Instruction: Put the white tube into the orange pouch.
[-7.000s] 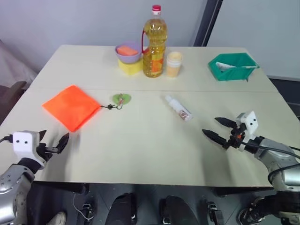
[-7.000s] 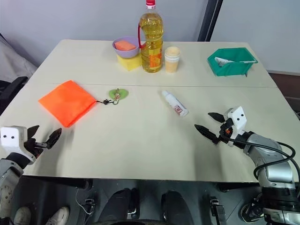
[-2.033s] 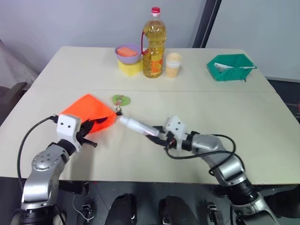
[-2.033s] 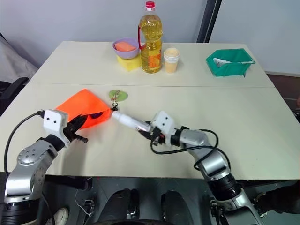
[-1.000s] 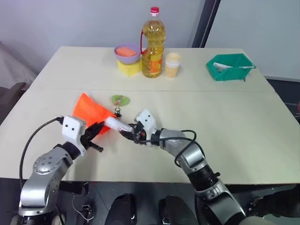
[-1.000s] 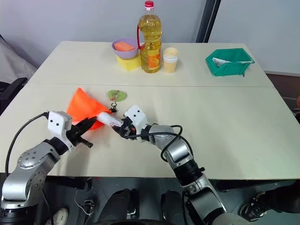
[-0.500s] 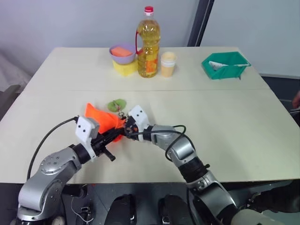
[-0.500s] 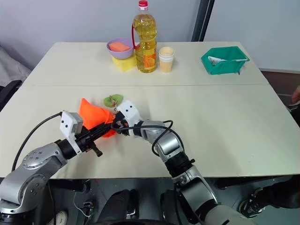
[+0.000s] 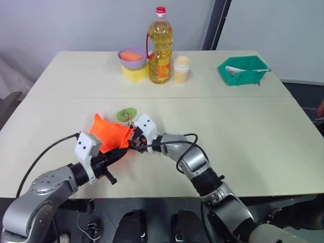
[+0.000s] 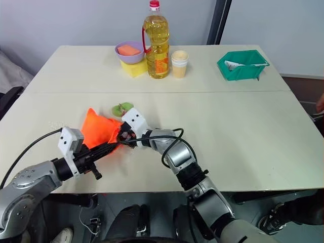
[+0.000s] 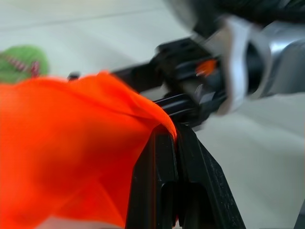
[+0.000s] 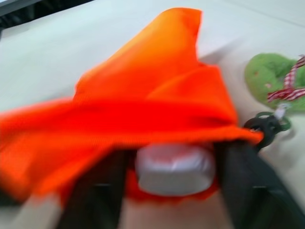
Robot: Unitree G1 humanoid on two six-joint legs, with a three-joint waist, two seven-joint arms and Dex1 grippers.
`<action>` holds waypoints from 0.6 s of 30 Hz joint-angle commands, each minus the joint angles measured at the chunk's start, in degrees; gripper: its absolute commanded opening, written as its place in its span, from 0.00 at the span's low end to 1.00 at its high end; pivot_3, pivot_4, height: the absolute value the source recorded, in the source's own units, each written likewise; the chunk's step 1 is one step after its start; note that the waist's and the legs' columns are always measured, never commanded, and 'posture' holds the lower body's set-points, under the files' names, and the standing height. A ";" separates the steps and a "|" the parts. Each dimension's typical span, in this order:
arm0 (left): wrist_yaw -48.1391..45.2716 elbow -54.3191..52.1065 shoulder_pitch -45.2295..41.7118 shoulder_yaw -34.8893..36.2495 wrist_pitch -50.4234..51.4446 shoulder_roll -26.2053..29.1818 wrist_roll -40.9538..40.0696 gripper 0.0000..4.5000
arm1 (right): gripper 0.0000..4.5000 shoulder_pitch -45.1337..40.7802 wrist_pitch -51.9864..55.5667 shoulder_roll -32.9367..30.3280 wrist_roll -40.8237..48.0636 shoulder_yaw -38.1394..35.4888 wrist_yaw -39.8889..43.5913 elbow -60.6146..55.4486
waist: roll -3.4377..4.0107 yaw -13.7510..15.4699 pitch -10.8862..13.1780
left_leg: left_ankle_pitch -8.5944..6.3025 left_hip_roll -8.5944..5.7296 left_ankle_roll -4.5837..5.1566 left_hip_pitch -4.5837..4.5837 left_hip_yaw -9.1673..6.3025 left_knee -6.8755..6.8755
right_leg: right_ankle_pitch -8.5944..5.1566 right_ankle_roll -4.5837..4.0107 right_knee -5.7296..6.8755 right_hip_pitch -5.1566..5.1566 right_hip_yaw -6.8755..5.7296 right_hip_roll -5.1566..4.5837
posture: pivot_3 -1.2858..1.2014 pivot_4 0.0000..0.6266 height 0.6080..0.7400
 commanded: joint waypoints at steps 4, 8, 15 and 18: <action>-2.93 2.34 3.48 5.25 -3.21 2.30 0.66 0.00 | 0.98 2.78 -0.42 -7.61 -0.55 1.54 5.09 -10.54 | 0.00 0.09 0.00 | -0.03 -0.03 -0.05 -0.08 0.00 -0.04 | -0.01 -0.03 -0.02 -0.09 0.00 -0.06 | 0.52 0.24 0.97; -3.86 5.16 4.55 7.57 -5.64 3.39 2.28 0.00 | 0.98 5.17 0.33 -13.30 0.47 1.53 8.13 -15.49 | 0.00 0.08 0.00 | -0.01 -0.05 0.00 -0.41 0.02 -0.04 | 0.00 -0.03 -0.02 -0.46 -0.10 -0.18 | 0.52 0.24 0.97; -5.19 12.72 3.92 11.34 -10.82 4.73 6.11 0.00 | 0.98 4.98 -2.62 -15.81 -0.99 0.08 7.15 -15.12 | 0.00 -0.04 0.00 | 0.04 0.01 0.00 -0.78 0.06 -0.07 | 0.03 -0.05 0.02 -0.91 -0.60 -0.43 | 0.52 0.24 0.97; -6.41 13.44 3.76 11.47 -11.52 5.59 6.34 0.00 | 0.98 3.67 -7.52 -15.98 -3.62 0.81 6.12 -12.97 | 0.00 0.05 0.00 | 0.04 -0.01 0.02 -0.83 0.06 0.00 | 0.04 -0.03 0.02 -0.91 -0.60 -0.44 | 0.52 0.24 0.97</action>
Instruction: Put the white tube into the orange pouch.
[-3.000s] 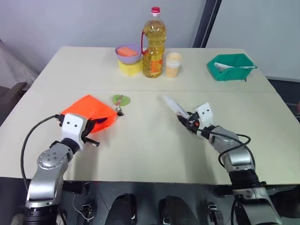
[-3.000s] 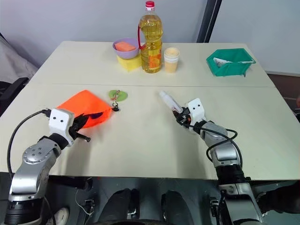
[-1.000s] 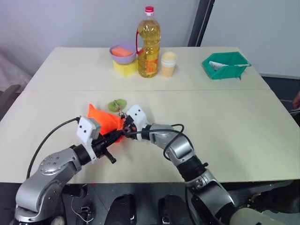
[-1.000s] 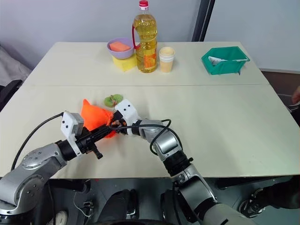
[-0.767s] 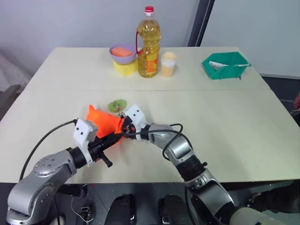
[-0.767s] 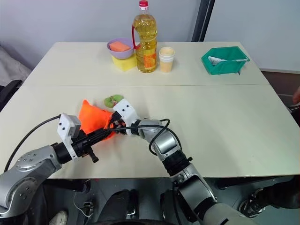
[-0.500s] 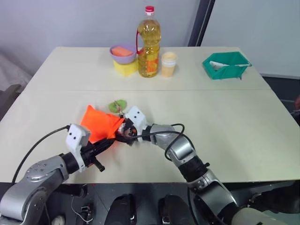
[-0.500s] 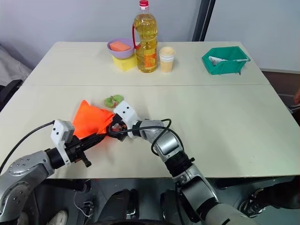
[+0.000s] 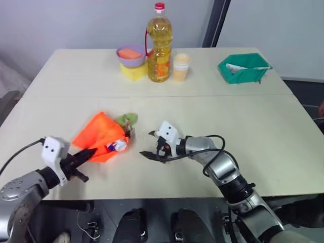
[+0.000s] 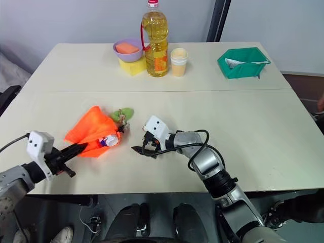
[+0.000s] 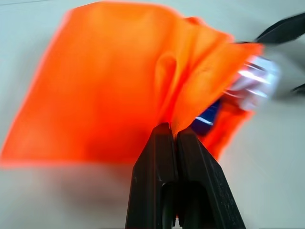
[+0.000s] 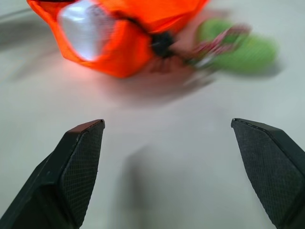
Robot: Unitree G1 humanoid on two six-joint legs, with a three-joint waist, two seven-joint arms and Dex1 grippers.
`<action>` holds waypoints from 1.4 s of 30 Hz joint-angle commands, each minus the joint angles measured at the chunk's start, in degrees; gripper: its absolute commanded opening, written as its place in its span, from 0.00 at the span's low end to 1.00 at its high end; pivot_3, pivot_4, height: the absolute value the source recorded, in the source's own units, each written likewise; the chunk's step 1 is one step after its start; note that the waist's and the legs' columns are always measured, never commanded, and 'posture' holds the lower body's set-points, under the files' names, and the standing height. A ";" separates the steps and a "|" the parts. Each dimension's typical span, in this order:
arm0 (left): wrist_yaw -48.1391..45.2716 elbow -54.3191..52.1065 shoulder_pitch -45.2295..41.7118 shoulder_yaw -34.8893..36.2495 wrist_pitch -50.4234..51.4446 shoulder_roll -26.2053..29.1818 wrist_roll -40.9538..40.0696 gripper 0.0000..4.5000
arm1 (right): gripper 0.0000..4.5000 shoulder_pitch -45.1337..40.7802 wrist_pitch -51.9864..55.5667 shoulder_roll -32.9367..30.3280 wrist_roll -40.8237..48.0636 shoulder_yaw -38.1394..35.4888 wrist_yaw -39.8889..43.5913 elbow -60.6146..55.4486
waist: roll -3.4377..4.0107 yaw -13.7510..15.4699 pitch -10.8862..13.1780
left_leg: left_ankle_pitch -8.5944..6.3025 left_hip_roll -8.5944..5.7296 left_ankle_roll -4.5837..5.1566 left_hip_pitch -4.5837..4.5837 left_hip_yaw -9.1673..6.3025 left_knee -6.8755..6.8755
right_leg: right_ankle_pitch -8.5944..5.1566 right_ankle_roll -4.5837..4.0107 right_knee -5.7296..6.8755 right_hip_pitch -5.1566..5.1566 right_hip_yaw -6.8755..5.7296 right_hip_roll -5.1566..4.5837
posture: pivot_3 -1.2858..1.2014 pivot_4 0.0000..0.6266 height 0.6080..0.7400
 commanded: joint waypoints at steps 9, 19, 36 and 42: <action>-4.17 -3.46 -0.26 0.86 2.18 1.29 -3.69 0.06 | 1.00 -8.40 -22.18 0.46 -12.54 3.68 -4.09 12.56 | -0.01 -0.08 0.00 | 0.01 -0.01 0.01 0.02 0.00 0.07 | 0.01 0.01 0.02 0.04 -0.03 -0.01 | 0.52 0.24 0.97; -5.58 -5.78 1.22 1.28 7.47 2.56 -8.47 0.82 | 1.00 -16.99 -37.23 4.65 -19.89 5.02 -7.96 32.30 | -0.01 -0.02 -0.01 | 0.04 -0.01 0.00 0.06 0.01 0.18 | 0.01 0.02 0.17 0.12 -0.08 0.00 | 0.52 0.24 0.97; -1.23 -7.34 -0.73 3.26 9.97 1.26 -15.55 0.83 | 0.16 -22.97 -40.44 13.77 -19.79 1.05 -10.11 52.09 | -0.04 -0.09 -0.02 | 0.22 -0.02 -0.29 0.24 0.00 0.20 | 0.02 0.03 0.31 0.26 -0.09 0.00 | 0.52 0.24 0.97; 0.43 -8.13 -1.86 2.41 9.80 0.34 -16.97 0.83 | 0.02 -17.38 -37.48 9.54 -19.81 -1.24 -10.48 41.77 | -0.04 0.19 -0.03 | 0.21 -0.01 -0.29 0.24 -0.02 0.19 | 0.02 0.03 0.31 0.27 -0.09 0.00 | 0.52 0.24 0.97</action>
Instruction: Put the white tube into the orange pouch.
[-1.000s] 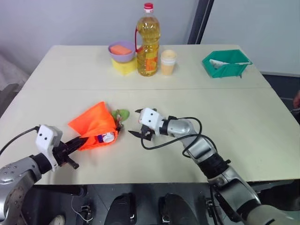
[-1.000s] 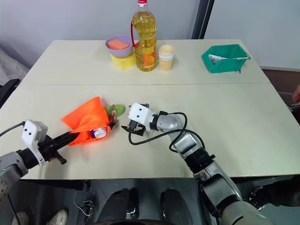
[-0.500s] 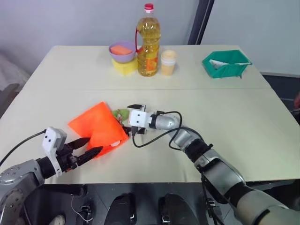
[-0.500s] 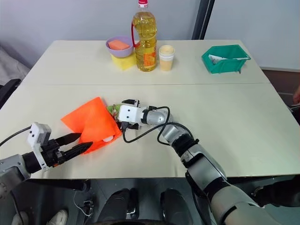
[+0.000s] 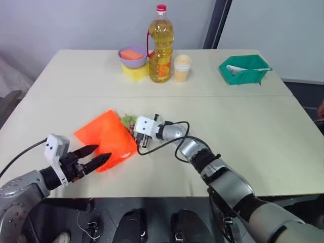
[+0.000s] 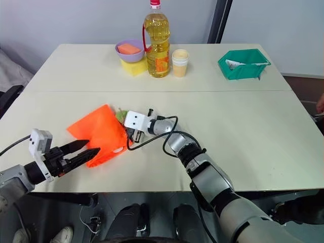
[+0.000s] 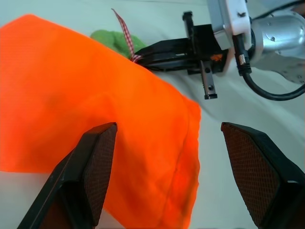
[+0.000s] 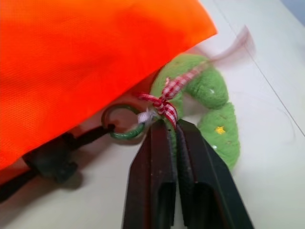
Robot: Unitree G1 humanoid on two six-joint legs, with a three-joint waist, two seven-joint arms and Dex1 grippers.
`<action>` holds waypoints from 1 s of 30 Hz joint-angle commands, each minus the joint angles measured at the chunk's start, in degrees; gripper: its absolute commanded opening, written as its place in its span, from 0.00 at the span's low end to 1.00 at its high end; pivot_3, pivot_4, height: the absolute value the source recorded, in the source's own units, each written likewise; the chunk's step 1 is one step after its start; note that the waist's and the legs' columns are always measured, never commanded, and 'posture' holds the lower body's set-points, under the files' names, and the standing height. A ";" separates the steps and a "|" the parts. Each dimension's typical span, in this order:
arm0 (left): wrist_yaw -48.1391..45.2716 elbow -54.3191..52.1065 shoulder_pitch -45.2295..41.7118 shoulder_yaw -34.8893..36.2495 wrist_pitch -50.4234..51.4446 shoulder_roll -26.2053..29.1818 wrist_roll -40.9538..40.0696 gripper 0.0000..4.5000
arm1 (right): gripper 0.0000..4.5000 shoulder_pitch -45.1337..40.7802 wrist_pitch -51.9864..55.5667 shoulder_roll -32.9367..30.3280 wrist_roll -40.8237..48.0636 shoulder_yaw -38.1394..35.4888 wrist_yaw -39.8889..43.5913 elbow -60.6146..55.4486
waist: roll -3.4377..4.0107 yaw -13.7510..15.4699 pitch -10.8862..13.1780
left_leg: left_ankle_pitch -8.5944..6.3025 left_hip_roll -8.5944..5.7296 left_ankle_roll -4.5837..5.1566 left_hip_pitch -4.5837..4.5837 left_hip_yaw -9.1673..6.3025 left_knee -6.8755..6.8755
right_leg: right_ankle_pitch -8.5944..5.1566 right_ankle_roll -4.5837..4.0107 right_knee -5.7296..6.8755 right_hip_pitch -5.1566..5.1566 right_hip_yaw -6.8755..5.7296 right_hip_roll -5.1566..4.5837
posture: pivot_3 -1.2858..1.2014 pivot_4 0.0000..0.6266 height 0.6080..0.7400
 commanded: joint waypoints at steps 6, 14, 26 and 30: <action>2.31 -3.43 -4.98 -0.55 0.30 -0.52 -3.52 0.83 | 0.02 18.04 17.33 -14.20 6.15 -7.64 8.29 -39.74 | -0.02 0.36 -0.01 | -0.08 -0.01 0.13 -0.07 -0.01 0.01 | 0.01 0.01 -0.05 0.00 0.00 -0.01 | 0.52 0.24 0.97; 1.35 0.80 -13.96 -8.49 0.93 -0.62 -1.61 0.83 | 0.02 33.87 36.47 -27.11 16.81 -20.78 13.24 -68.64 | -0.01 0.24 -0.01 | -0.08 0.01 0.14 0.04 -0.03 -0.03 | 0.00 0.02 0.04 0.03 -0.08 0.00 | 0.52 0.24 0.97; -7.48 24.65 -34.42 -14.96 -1.04 -2.81 2.42 0.99 | 0.00 38.94 45.48 -31.35 24.33 -30.64 8.50 -81.23 | -0.04 2.01 -0.01 | -0.03 -0.02 0.18 0.04 0.00 0.02 | 0.00 0.05 0.03 0.06 -0.10 0.03 | 0.52 0.24 0.97; -12.94 31.83 -40.33 -17.82 -2.85 -3.34 5.60 0.99 | 0.00 37.71 46.59 -31.51 25.33 -30.61 6.76 -83.33 | -0.06 1.95 0.00 | 0.08 -0.03 0.12 -0.08 0.02 0.08 | 0.02 0.10 0.01 0.01 -0.12 0.03 | 0.52 0.24 0.97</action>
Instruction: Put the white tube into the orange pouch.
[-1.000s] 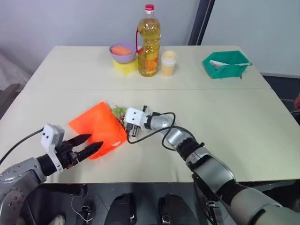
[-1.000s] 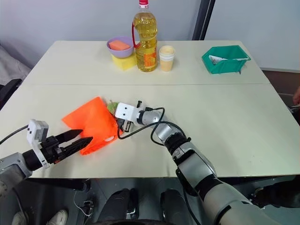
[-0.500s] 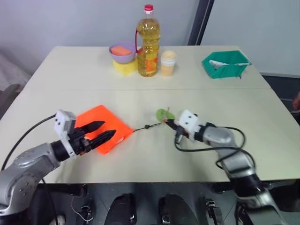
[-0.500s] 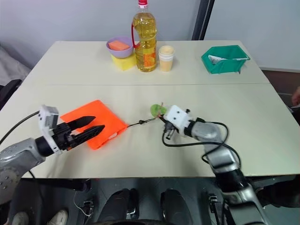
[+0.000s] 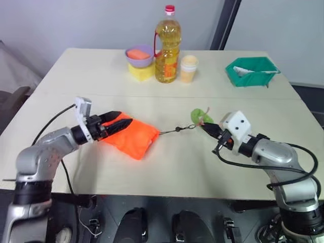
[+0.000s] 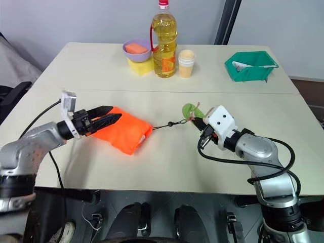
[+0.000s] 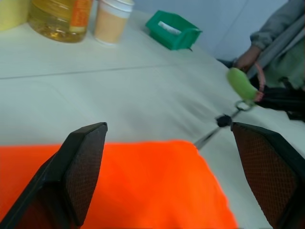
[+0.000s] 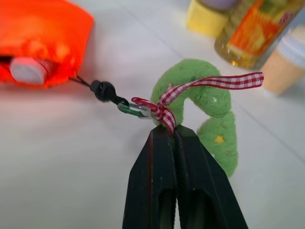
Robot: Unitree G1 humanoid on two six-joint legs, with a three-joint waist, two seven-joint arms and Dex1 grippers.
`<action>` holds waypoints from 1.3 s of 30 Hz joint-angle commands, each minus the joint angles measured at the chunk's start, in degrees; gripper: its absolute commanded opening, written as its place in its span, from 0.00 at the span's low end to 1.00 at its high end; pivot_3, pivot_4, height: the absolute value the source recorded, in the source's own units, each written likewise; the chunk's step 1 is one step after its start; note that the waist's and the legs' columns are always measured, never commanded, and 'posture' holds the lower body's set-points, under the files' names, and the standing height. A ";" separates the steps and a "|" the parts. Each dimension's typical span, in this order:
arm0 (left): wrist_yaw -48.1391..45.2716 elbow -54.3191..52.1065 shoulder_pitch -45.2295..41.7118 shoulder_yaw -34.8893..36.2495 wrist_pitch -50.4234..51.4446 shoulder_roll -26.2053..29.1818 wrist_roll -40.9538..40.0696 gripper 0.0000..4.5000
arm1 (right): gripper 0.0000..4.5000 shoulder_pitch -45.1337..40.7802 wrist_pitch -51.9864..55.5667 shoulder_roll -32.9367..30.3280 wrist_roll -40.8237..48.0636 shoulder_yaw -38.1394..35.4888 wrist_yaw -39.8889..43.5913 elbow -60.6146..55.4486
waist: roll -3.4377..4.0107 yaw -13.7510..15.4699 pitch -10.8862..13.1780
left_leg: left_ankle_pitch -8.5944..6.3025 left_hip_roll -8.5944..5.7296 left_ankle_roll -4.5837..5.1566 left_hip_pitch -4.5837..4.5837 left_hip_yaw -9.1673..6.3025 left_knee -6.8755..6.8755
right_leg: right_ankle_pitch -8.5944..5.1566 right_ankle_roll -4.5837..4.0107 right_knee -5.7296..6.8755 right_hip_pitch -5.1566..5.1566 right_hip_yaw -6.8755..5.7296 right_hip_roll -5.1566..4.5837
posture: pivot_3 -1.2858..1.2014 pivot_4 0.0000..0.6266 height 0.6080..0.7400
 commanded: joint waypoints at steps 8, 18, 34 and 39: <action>-16.48 11.12 -15.17 -12.07 -7.83 -4.77 10.32 0.99 | 0.00 -5.61 -1.10 -2.59 -0.38 2.59 -2.52 -2.56 | -0.01 0.01 0.00 | 0.10 -0.01 -0.13 -0.08 0.03 0.07 | 0.01 0.01 -0.01 -0.04 -0.01 0.00 | 0.52 0.24 0.97; -28.84 23.97 -23.51 -21.45 -19.20 -9.66 22.31 0.99 | 0.00 -7.78 -5.60 -5.31 -1.39 6.39 -0.66 0.27 | -0.01 -0.13 0.00 | 0.11 0.00 -0.12 -0.11 0.05 0.13 | 0.01 0.02 0.00 -0.07 0.00 0.05 | 0.52 0.24 0.97; -32.07 35.51 -28.48 -20.90 -27.46 -15.43 29.30 0.99 | 0.00 -8.84 -6.53 -5.71 -1.80 8.23 -0.53 -0.11 | -0.01 -0.12 0.00 | 0.02 0.05 0.04 -0.25 0.02 0.62 | 0.00 0.03 0.17 -0.06 0.00 0.05 | 0.52 0.24 0.97; -30.99 34.68 -26.97 -19.82 -27.03 -15.74 29.17 0.99 | 0.00 -5.12 -9.11 -7.06 -3.44 5.23 -2.00 3.88 | -0.01 0.07 0.00 | -0.03 0.05 0.12 -0.27 0.01 0.80 | 0.04 0.10 0.23 0.00 0.00 0.05 | 0.52 0.24 0.97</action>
